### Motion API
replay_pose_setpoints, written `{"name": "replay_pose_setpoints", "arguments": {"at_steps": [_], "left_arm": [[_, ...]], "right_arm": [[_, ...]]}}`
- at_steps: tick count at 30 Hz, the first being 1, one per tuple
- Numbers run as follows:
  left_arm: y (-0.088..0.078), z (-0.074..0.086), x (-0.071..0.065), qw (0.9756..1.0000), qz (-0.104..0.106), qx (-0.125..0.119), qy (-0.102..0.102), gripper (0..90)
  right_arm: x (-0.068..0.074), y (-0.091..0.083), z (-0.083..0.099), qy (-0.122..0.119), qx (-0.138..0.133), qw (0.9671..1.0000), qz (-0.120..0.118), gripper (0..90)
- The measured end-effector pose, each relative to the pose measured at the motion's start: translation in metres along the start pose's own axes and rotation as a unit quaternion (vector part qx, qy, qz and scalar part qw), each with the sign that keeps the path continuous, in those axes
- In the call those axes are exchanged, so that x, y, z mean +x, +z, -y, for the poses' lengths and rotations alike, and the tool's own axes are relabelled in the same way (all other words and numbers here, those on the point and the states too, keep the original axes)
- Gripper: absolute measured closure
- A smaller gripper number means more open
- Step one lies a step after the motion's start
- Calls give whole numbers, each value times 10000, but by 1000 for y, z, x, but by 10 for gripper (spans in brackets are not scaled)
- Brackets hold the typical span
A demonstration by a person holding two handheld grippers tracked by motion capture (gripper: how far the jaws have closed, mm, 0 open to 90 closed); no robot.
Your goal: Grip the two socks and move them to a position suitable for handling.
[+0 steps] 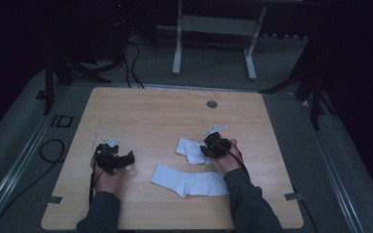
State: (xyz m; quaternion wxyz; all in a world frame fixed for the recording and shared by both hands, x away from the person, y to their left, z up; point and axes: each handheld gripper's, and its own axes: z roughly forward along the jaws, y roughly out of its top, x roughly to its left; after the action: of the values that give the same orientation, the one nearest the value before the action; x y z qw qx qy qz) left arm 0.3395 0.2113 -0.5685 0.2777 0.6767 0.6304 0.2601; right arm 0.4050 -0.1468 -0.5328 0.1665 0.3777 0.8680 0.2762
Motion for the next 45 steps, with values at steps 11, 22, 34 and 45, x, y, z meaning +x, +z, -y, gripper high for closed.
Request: {"name": "replay_pose_setpoints", "arguments": {"at_steps": [11, 22, 34, 45], "left_arm": [[0, 0, 0, 10000, -1, -8, -3, 117], [0, 0, 0, 10000, 0, -8, -3, 117], [0, 0, 0, 10000, 0, -9, -2, 118], [0, 0, 0, 10000, -1, -9, -3, 117]], "right_arm": [[12, 10, -1, -411, 106, 9984, -372, 742], [26, -9, -5, -605, -134, 9965, -558, 885], [18, -29, -6, -351, -409, 9964, -654, 885], [12, -16, 4, -272, -166, 9979, -564, 882]]}}
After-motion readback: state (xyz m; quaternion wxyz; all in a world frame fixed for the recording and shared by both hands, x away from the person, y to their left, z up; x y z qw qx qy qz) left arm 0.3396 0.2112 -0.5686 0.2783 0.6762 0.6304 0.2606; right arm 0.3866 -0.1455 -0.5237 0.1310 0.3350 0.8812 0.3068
